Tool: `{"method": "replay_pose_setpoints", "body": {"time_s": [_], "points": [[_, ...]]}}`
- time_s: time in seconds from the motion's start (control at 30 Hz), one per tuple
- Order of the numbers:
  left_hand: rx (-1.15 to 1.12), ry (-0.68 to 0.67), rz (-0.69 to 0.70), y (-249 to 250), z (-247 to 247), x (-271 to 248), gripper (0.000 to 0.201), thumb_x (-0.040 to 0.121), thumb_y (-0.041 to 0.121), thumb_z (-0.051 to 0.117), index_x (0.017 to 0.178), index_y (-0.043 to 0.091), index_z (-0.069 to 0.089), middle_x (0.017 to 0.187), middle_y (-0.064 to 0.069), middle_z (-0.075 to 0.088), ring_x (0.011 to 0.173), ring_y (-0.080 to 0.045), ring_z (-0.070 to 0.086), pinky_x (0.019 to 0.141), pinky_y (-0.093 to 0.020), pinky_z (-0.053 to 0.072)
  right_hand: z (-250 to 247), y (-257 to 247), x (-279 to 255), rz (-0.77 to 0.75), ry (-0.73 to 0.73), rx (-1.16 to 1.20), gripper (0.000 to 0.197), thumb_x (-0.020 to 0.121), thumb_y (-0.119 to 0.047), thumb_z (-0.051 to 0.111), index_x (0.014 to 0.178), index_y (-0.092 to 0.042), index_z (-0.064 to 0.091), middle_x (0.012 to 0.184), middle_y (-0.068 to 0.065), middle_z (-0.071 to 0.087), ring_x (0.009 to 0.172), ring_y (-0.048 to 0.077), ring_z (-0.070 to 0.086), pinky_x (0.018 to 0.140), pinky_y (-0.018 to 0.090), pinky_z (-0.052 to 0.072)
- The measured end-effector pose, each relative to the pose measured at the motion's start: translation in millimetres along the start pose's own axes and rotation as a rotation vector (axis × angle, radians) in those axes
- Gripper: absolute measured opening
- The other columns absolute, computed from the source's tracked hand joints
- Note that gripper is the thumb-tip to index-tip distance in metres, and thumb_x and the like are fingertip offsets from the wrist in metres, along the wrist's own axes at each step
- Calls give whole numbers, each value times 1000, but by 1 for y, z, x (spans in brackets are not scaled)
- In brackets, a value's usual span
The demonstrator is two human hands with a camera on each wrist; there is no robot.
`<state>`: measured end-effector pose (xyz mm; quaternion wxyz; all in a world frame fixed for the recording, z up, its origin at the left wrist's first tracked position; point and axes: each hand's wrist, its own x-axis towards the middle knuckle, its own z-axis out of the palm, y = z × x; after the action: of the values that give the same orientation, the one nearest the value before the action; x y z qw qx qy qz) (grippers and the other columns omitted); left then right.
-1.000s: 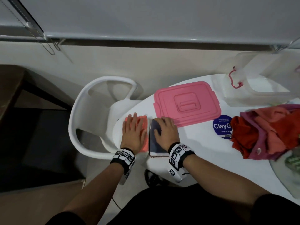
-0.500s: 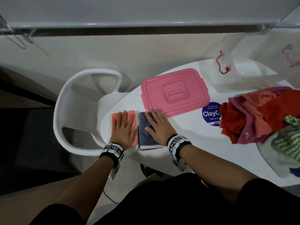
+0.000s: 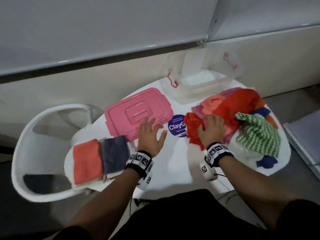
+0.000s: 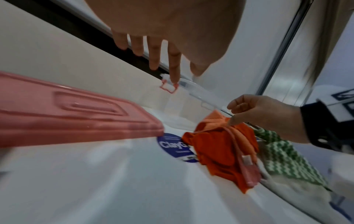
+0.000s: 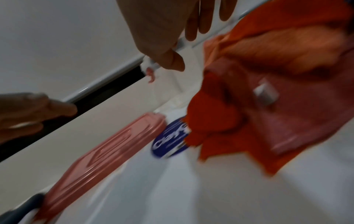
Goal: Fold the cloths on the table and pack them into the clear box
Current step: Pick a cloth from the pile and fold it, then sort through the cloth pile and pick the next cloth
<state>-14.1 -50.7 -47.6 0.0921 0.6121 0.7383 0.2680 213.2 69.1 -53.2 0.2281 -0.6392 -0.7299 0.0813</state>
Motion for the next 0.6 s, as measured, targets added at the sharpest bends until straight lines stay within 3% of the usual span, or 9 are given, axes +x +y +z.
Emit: {"method": "replay_pose_setpoints", "body": {"time_s": [0.1,0.2,0.27,0.37,0.47,0.53,0.6], "points": [[-84,-127,17,38,31,15,40,91,50,46,104,20,68,134,-11,58,136,-38,37,112,-53,29,-23,40,27,81,29,-58,54,71,-27,70,123,-19,57,134,11,51,124,35,44,93,47,36],[-125,-229,52,79,56,36,41,85,48,45,100,18,69,117,-5,64,117,-34,50,100,-50,41,-39,83,47,193,-169,-152,70,75,-27,72,139,-21,44,146,13,42,134,36,36,105,49,28],[-136,-267,74,102,68,52,39,84,46,48,102,18,68,109,-2,65,107,-30,53,95,-47,43,-41,106,57,205,-293,-189,59,81,-29,70,135,-26,47,143,10,47,130,35,40,105,48,27],[-120,-390,56,141,88,78,41,85,36,54,122,17,60,123,-6,62,116,-29,52,99,-42,43,-51,132,70,121,-304,-157,27,86,-30,63,113,-28,60,121,6,64,114,33,50,97,45,32],[-129,-455,-14,173,108,98,62,89,28,61,146,22,37,143,-7,48,129,-28,47,106,-41,42,-62,141,80,53,-292,21,15,89,-27,62,103,-24,65,102,8,69,104,33,57,94,43,36],[-130,-411,-37,188,117,107,80,86,32,65,153,22,22,153,-8,36,135,-29,40,110,-43,38,-69,139,85,22,-264,149,19,91,-30,61,108,-22,66,100,10,69,100,32,58,92,42,42],[-167,-301,-2,199,117,114,83,85,34,67,153,19,21,153,-10,34,136,-29,36,111,-46,36,-78,129,90,15,-294,356,20,93,-29,59,110,-19,63,96,8,68,92,28,61,84,38,48]]}}
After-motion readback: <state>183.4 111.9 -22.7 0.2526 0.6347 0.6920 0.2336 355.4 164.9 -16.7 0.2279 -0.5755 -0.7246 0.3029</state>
